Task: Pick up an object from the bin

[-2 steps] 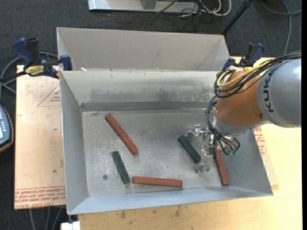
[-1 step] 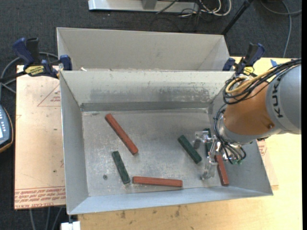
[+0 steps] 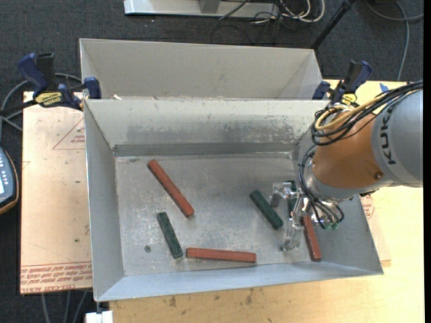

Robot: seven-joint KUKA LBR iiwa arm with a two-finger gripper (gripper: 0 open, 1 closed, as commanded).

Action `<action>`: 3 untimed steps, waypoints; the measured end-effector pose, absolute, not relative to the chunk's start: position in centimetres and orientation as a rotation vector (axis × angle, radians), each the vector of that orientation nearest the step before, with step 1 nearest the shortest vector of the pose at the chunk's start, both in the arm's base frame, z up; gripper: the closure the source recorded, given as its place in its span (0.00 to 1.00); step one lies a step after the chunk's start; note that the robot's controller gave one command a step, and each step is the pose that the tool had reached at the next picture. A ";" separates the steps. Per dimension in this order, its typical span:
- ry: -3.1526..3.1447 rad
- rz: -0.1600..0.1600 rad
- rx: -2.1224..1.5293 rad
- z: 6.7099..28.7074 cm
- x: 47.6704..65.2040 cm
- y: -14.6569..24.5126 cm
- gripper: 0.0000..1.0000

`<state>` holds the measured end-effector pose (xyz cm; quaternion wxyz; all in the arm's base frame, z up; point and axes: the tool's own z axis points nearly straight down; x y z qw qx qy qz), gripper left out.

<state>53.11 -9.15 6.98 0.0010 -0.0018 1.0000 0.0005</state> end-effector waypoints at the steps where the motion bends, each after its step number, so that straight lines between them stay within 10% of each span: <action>1: 3.139 0.002 0.038 7.0 53.6 -9.4 0.00; 2: 3.140 0.001 0.037 7.0 53.6 -9.4 1.00; 3: 3.124 -0.004 0.177 21.6 55.7 -14.1 1.00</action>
Offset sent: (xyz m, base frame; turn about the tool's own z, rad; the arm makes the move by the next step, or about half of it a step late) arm 0.0038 -0.0026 0.0002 0.0284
